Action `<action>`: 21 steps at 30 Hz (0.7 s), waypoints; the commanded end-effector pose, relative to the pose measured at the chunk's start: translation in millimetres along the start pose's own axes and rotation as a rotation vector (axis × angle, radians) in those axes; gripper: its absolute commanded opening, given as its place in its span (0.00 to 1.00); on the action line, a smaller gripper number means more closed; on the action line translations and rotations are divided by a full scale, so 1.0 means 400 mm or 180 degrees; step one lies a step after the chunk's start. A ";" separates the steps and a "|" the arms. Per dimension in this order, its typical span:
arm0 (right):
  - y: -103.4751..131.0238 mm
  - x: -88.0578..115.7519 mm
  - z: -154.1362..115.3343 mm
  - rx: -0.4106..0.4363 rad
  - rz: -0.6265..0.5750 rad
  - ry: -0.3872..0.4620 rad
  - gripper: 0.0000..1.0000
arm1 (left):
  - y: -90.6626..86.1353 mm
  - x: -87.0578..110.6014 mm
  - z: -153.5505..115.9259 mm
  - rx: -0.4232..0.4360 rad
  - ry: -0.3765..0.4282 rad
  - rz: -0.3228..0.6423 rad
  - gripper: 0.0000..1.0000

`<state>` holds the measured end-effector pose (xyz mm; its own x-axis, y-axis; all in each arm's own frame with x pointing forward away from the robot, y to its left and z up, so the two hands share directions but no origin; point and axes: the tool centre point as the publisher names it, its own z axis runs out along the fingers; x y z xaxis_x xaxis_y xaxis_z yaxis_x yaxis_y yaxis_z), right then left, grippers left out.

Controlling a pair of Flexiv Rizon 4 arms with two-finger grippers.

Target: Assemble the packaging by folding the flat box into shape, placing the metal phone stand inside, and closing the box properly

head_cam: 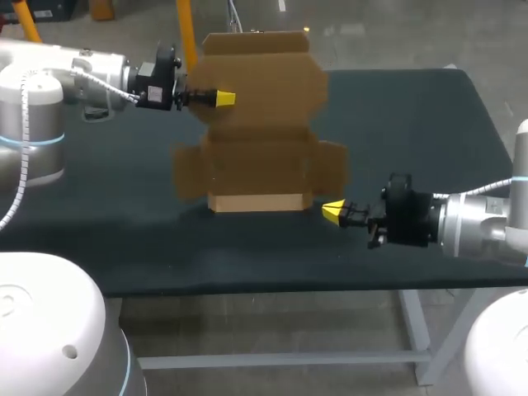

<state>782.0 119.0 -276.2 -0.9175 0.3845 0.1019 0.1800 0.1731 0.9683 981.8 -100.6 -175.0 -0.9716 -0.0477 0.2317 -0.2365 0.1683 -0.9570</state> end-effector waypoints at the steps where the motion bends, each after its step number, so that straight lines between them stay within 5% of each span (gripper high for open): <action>1: -0.010 -0.011 0.030 -0.0011 0.0014 0.0030 0.00 | 0.009 0.010 -0.002 -0.0014 0.0021 0.0027 0.00; 15: -0.014 -0.014 0.049 -0.0011 0.0155 0.0022 0.00 | 0.013 0.015 -0.001 -0.0052 0.0043 0.0049 0.00; 21: -0.035 -0.047 0.149 -0.0016 0.0179 -0.0153 0.00 | 0.013 0.015 -0.001 -0.0052 0.0043 0.0049 0.00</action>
<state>803.7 135.9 -289.4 -0.8956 0.4169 0.1550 0.2366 0.1514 0.9597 975.0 -100.8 -177.7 -0.9751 -0.0339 0.2192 -0.2216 0.1837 -0.9577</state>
